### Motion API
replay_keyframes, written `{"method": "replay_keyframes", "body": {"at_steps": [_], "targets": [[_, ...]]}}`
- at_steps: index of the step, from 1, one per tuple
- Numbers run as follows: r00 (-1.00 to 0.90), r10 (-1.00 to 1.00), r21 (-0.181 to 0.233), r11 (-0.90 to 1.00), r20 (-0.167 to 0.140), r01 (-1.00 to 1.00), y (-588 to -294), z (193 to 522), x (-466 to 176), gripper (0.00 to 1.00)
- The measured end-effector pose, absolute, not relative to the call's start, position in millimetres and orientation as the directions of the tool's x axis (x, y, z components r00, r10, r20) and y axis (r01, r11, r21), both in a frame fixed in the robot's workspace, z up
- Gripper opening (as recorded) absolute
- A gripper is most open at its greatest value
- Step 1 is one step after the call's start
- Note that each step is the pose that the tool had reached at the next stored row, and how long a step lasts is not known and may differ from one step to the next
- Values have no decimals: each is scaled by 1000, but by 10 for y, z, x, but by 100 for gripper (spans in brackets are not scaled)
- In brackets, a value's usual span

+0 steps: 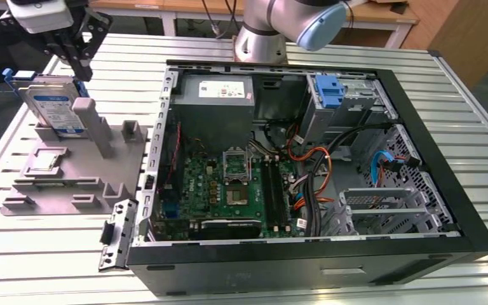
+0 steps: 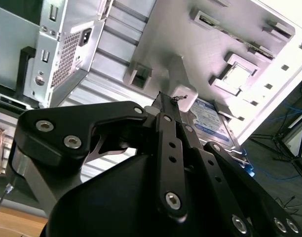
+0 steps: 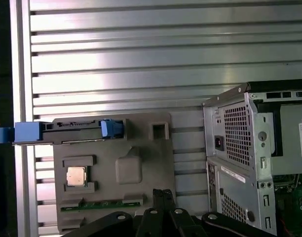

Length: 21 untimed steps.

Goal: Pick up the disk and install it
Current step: 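Reach for the disk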

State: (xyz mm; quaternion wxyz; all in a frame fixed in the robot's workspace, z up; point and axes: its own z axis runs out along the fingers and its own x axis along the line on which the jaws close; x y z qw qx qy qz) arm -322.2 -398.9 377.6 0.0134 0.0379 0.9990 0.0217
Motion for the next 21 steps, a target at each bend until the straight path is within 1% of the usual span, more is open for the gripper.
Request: {"method": "replay_keyframes", "body": {"at_steps": [21], "targets": [[-997,77,44,996,-25,76,-3983,3693,-3718,11]]}}
